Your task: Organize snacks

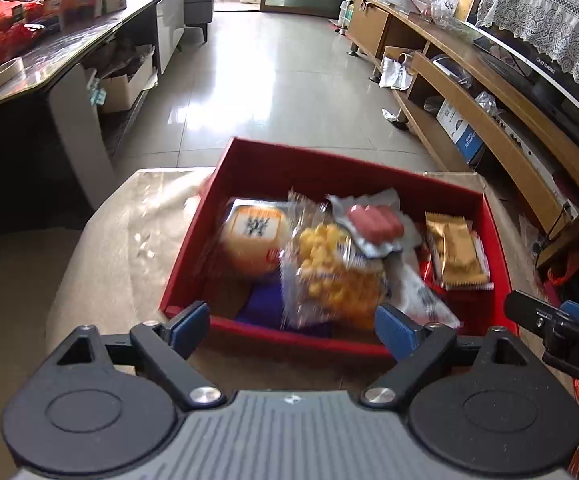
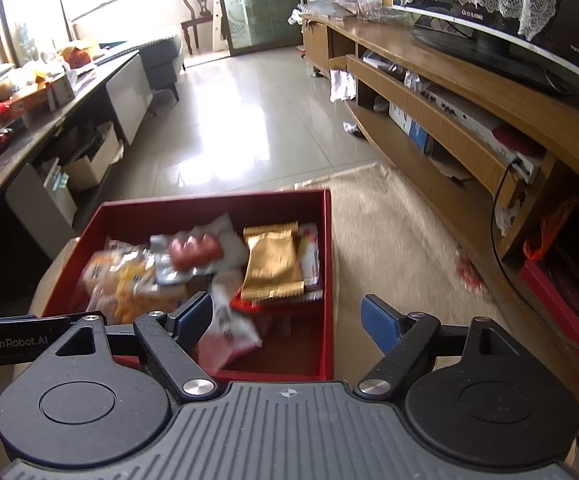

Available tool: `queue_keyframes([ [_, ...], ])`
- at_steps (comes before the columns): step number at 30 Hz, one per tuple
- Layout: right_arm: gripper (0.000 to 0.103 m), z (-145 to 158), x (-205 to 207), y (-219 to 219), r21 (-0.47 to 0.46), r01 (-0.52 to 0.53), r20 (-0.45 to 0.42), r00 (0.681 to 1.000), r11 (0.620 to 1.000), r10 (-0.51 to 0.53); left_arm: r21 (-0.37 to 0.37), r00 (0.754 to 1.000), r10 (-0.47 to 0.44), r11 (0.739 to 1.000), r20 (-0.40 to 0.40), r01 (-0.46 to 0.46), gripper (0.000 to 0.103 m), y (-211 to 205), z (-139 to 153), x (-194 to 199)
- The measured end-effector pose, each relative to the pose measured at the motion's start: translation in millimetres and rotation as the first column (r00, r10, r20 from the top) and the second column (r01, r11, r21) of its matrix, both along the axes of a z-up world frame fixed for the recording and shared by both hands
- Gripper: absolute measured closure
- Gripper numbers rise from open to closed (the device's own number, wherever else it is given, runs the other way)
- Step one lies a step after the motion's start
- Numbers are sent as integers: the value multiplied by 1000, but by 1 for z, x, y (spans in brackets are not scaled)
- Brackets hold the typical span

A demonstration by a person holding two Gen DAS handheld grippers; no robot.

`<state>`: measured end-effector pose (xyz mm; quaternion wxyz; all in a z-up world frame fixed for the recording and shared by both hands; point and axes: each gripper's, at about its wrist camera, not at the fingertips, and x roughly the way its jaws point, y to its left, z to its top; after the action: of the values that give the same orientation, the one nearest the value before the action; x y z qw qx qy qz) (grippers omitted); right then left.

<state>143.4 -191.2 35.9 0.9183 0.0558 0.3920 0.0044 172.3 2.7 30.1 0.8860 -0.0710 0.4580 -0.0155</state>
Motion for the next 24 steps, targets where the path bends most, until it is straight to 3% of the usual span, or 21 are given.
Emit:
queue_keyframes([
  [11,17,-5,-46,15,11,0,-26,1000,1000,1,19,1000,-9,1000,26,9,14,7,1,-60],
  [16,16,-6,-70,25,-19,-16,-26,1000,1000,15,71,999,-13,997,38,10,14,5,-2,-80],
  [24,16,-9,-93,26,-33,-9,-29,1000,999,8,56,999,-19,998,44,17,12,6,-1,-104],
])
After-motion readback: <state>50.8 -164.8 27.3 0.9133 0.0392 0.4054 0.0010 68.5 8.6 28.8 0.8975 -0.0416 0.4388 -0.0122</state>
